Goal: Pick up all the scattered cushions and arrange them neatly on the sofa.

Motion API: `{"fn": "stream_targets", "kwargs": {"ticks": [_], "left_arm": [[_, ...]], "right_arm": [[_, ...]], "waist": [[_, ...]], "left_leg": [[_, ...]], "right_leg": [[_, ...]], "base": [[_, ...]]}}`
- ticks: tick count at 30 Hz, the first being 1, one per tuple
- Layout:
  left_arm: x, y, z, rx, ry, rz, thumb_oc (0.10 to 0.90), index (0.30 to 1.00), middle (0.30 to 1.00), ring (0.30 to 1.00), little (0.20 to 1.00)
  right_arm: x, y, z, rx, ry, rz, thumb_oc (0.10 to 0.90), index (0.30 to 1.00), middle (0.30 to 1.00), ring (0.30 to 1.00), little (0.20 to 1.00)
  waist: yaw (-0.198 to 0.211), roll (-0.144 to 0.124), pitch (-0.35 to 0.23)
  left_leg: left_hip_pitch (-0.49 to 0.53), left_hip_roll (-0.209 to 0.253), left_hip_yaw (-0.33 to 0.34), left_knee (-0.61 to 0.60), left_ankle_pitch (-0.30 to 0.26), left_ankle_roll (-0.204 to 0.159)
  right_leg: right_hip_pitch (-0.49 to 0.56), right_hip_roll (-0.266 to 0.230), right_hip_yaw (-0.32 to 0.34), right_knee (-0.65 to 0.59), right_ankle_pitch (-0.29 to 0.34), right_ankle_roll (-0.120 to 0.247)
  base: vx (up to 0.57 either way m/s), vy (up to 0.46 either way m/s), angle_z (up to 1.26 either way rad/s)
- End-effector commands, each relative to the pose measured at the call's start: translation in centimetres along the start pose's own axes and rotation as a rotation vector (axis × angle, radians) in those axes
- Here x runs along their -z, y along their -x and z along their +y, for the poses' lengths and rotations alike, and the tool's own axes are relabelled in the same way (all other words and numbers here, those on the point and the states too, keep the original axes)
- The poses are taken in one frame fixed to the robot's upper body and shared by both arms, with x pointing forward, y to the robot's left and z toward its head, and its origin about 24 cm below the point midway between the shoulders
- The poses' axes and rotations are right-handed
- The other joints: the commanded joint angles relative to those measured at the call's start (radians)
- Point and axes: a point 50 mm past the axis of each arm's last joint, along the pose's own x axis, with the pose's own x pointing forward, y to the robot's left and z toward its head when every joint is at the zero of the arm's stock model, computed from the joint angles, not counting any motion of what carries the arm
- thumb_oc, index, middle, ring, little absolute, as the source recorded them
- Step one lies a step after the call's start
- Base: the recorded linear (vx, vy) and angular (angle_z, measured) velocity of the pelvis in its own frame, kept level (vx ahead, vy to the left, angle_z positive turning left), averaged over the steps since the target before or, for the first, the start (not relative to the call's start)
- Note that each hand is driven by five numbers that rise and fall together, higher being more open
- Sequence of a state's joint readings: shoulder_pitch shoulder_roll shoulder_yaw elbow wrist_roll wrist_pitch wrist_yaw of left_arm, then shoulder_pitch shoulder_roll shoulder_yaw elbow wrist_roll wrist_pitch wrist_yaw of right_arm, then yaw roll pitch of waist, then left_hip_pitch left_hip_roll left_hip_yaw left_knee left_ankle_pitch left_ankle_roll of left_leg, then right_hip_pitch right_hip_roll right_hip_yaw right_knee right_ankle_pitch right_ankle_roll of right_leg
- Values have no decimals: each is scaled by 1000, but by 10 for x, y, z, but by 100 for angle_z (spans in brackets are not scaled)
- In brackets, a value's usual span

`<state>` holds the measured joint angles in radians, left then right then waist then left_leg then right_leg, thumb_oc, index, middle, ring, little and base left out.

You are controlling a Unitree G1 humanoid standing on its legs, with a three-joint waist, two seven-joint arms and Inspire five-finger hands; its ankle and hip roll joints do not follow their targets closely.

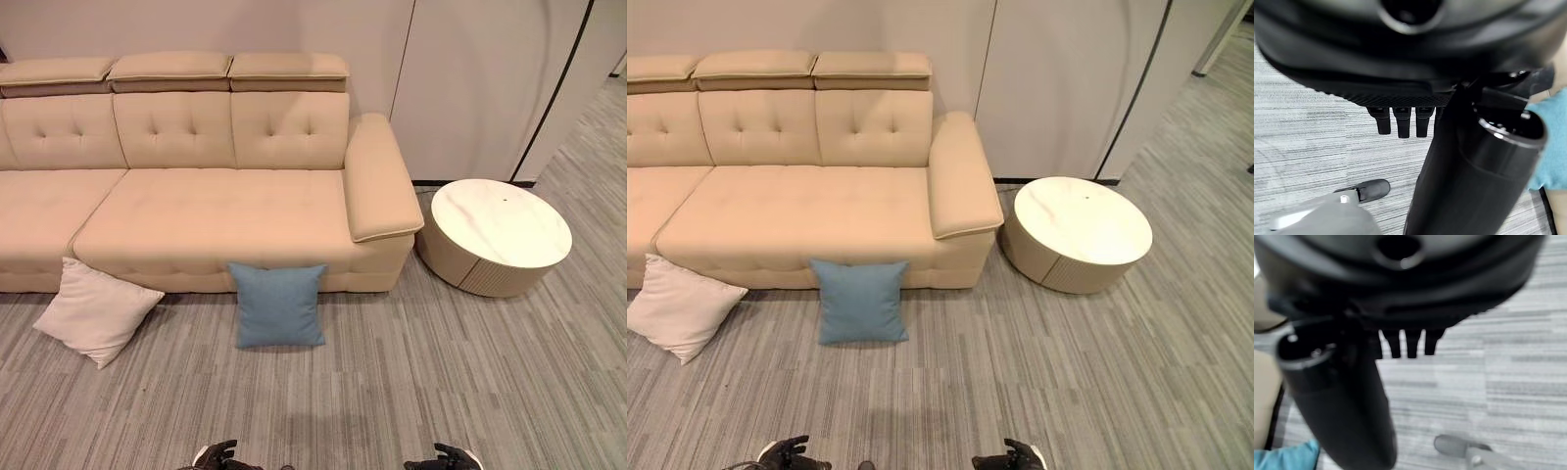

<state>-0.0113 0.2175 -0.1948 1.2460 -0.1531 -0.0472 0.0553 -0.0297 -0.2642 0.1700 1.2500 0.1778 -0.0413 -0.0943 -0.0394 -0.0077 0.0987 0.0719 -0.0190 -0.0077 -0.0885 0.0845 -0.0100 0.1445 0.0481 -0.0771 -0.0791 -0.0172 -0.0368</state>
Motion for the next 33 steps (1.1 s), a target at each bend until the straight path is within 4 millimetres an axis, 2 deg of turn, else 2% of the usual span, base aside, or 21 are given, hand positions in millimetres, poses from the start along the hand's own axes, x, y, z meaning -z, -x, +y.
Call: {"fn": "stream_targets", "kwargs": {"ticks": [1, 9, 18, 28, 30, 33], "left_arm": [[-24, -3, 6, -41, -37, -73, 800, 900, 900, 900, 900], [-20, -3, 6, -49, -38, -57, 800, 900, 900, 900, 900], [-27, -4, 6, -41, -54, -78, 800, 900, 900, 900, 900], [-37, -4, 2, -28, -49, -105, 800, 900, 900, 900, 900], [-38, -5, 0, -25, -53, -106, 800, 900, 900, 900, 900], [-40, -5, -1, -20, -58, -114, 800, 900, 900, 900, 900]], "right_arm": [[-11, -1, -13, 50, 35, -50, 800, 900, 900, 900, 900], [-13, -2, -13, 53, 47, -58, 800, 900, 900, 900, 900], [-15, -2, -14, 52, 57, -60, 800, 900, 900, 900, 900], [-17, -2, -23, 77, 81, -62, 800, 900, 900, 900, 900], [-18, -2, -24, 82, 81, -64, 800, 900, 900, 900, 900], [-16, -2, -23, 83, 69, -56, 800, 900, 900, 900, 900]], "waist": [[11, -22, 11], [15, -23, 11], [13, -23, 27], [17, -35, 65], [18, -39, 72], [6, -46, 65]], "left_leg": [[10, 26, -7, 1, -84, -21], [13, 33, -15, 1, -83, -28], [5, 48, -34, 3, -70, -39], [-87, 34, -63, 111, -79, -50], [-110, 26, -52, 139, -84, -49], [-150, 29, 61, 160, -101, -30]], "right_leg": [[-41, -90, 20, -8, 6, 129], [-37, -82, 13, -8, -1, 122], [-40, -66, 6, -8, -11, 107], [-56, -68, -34, 5, -19, 87], [-58, -76, -51, 9, -21, 88], [-72, -102, -108, 19, -30, 94]], "base": [[0, 0, 0], [-5, -19, 2], [-16, -56, 11], [-29, -27, 16], [-15, 51, 39], [57, 154, 80]]}}
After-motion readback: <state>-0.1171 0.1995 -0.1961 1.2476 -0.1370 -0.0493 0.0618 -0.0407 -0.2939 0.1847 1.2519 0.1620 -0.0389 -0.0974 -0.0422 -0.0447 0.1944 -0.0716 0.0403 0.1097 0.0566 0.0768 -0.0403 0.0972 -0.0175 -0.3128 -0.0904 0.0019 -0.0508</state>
